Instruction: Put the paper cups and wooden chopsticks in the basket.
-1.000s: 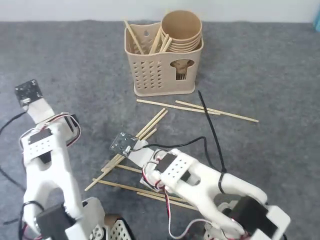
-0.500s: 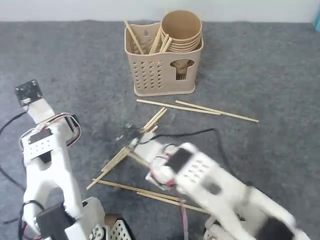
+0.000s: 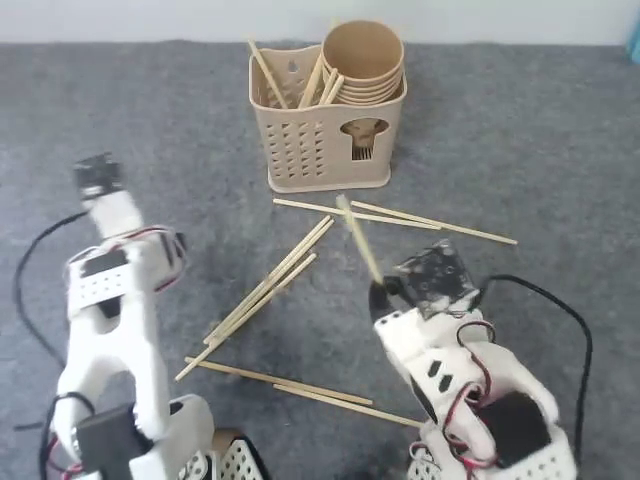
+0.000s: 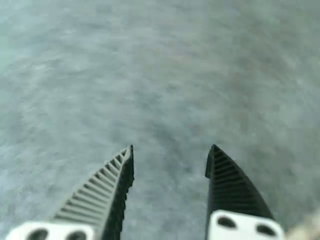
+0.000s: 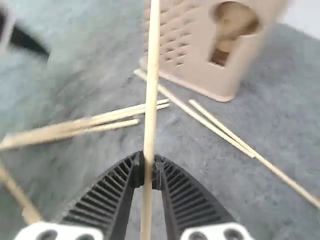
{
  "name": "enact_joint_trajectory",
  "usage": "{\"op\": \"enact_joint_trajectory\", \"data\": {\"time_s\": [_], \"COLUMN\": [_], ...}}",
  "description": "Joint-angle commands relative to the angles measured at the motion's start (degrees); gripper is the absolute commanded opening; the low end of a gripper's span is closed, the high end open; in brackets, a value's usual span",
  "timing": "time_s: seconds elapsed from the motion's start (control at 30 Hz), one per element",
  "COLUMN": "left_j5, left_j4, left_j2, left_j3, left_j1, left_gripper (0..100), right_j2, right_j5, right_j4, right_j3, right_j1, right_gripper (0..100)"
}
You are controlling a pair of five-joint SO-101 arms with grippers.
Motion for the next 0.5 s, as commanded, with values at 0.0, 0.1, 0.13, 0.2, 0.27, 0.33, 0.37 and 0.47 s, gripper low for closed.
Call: {"op": "enact_joint_trajectory", "data": {"time_s": [0.0,0.1,0.13,0.2,0.27,0.33,0.37,0.47], "left_j5": [-8.26,-13.10,-13.10,-12.22,-11.25,-11.25,-11.34,-11.60], "left_j4": [6.15,10.99,12.40,14.51,14.77,14.42,13.63,10.55], "left_j2": [-0.35,-0.35,-0.35,0.09,0.26,0.26,0.26,0.35], "left_j3": [-3.47,-6.20,-7.52,-10.59,-12.18,-12.62,-12.26,-11.03], "left_j1": [10.81,17.32,18.81,21.10,23.56,26.55,28.04,30.51], "left_gripper": [22,22,22,22,22,22,22,22], "right_j2": [-5.49,-10.33,-12.00,-13.32,-12.97,-12.70,-12.79,-12.88], "right_j5": [-6.33,-10.99,-11.78,-12.31,-12.48,-12.48,-12.48,-12.40], "right_j4": [-9.36,-17.63,-19.38,-21.93,-23.43,-24.92,-25.27,-25.19], "right_j3": [11.16,21.54,24.53,28.57,29.89,30.07,30.07,29.71], "right_j1": [2.59,4.97,5.67,7.43,9.63,11.47,12.26,13.85], "right_gripper": [0.8,0.8,0.8,0.8,0.8,0.8,0.8,0.8]}}
